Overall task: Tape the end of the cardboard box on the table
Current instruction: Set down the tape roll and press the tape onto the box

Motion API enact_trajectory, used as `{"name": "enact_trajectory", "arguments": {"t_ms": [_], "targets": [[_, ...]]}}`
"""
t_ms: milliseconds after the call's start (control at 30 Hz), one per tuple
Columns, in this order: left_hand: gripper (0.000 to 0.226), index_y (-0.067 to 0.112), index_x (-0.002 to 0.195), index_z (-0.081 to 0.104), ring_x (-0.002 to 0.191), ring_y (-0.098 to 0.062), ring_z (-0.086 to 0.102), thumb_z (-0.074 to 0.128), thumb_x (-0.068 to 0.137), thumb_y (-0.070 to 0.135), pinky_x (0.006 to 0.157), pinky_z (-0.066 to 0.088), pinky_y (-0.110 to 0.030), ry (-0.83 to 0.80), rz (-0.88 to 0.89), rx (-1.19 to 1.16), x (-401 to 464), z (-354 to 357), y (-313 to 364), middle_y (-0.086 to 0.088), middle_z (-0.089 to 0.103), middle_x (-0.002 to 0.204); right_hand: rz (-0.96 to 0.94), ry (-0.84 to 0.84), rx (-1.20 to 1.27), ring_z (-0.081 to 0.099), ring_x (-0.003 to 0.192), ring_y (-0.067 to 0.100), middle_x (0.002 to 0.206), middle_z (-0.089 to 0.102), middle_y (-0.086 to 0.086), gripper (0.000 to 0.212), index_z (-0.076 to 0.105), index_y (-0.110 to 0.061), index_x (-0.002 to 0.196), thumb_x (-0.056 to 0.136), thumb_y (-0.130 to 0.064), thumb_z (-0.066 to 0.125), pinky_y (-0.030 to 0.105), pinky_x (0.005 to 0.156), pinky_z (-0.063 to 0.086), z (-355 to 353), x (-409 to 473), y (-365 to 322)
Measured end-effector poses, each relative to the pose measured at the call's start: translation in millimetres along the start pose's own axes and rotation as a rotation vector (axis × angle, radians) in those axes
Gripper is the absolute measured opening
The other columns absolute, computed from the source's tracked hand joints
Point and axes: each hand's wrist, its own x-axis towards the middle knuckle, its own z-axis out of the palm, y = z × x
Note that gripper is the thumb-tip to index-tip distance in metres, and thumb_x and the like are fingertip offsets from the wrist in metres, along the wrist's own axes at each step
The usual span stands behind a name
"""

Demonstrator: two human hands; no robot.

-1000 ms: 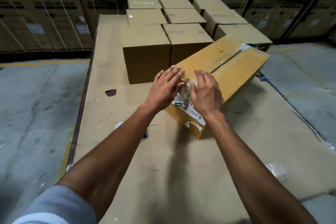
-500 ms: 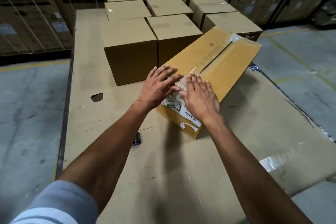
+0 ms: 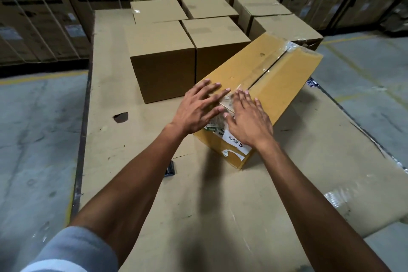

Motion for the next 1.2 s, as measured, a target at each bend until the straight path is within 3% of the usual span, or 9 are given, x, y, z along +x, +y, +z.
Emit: {"name": "enact_trajectory", "arguments": {"t_ms": [67,200,333,467,633,800,900,1100,1200], "targets": [[0.060,0.040,0.167,0.034,0.161,-0.029,0.026,0.039,0.111,0.061,0.130,0.028,-0.049,0.034,-0.028,0.022,2,2,6,-0.003,0.043,0.170,-0.004,0.007,0.030,0.007,0.163,0.024,0.176,0.009,0.012,0.070,0.009,-0.009,0.167,0.111,-0.049,0.021,0.046,0.133,0.007,-2,-1,-1],[0.066,0.037,0.168,0.033,0.160,-0.031,0.029,0.040,0.108,0.064,0.125,0.037,-0.051,0.039,-0.021,0.074,2,10,2,-0.005,0.044,0.169,-0.007,0.045,-0.017,0.010,0.163,0.026,0.175,0.012,0.014,0.071,0.013,-0.008,0.166,0.109,-0.051,0.016,0.047,0.133,0.011,2,-3,-3],[0.077,0.036,0.170,0.025,0.161,-0.032,0.028,0.046,0.103,0.067,0.121,0.042,-0.055,-0.001,0.007,0.090,1,9,-1,-0.005,0.040,0.170,0.002,0.024,-0.062,0.008,0.163,0.027,0.175,0.010,0.014,0.078,0.011,-0.007,0.166,0.107,-0.053,0.035,0.047,0.132,0.012,3,-1,-6],[0.087,0.035,0.170,0.026,0.162,-0.033,0.024,0.063,0.096,0.062,0.132,0.025,-0.048,-0.005,0.040,0.074,-1,-2,2,-0.007,0.037,0.172,-0.010,0.009,-0.122,0.009,0.163,0.028,0.175,0.009,0.015,0.091,0.009,-0.006,0.166,0.102,-0.051,0.055,0.047,0.132,0.016,1,-5,-5],[0.061,0.037,0.168,0.031,0.164,-0.028,0.020,0.042,0.112,0.057,0.134,0.018,-0.043,-0.013,-0.008,0.012,0,-3,5,-0.002,0.037,0.173,0.011,0.019,-0.026,0.008,0.163,0.025,0.176,0.009,0.011,0.075,0.011,-0.010,0.167,0.108,-0.057,0.014,0.045,0.132,0.010,-1,-4,-4],[0.056,0.035,0.165,0.040,0.159,-0.030,0.032,0.039,0.112,0.053,0.129,0.030,-0.045,0.051,-0.024,0.056,2,6,6,-0.003,0.045,0.168,0.069,0.083,-0.035,0.015,0.162,0.025,0.175,0.018,0.009,0.072,0.018,-0.012,0.166,0.109,-0.055,0.012,0.047,0.131,0.018,5,-4,-9],[0.062,0.032,0.166,0.037,0.158,-0.031,0.032,0.047,0.109,0.053,0.129,0.030,-0.043,0.061,-0.002,0.040,-1,4,4,-0.006,0.044,0.168,0.062,0.068,-0.067,0.015,0.162,0.025,0.175,0.017,0.009,0.075,0.016,-0.012,0.167,0.108,-0.059,0.019,0.048,0.131,0.018,4,-3,-8],[0.088,0.037,0.170,0.023,0.162,-0.031,0.021,0.071,0.098,0.051,0.127,0.031,-0.046,-0.020,0.012,0.055,-6,2,-2,-0.003,0.031,0.175,0.059,0.042,-0.142,0.009,0.163,0.027,0.176,0.007,0.010,0.096,0.006,-0.012,0.167,0.099,-0.060,0.053,0.048,0.131,0.016,4,-6,-12],[0.090,0.040,0.171,0.014,0.165,-0.030,0.016,0.065,0.100,0.060,0.129,0.031,-0.056,-0.083,0.027,0.082,-5,-1,-4,-0.001,0.023,0.178,0.048,0.054,-0.133,0.009,0.163,0.028,0.176,0.006,0.012,0.100,0.005,-0.010,0.167,0.098,-0.061,0.056,0.047,0.131,0.016,3,-8,-11]]}}
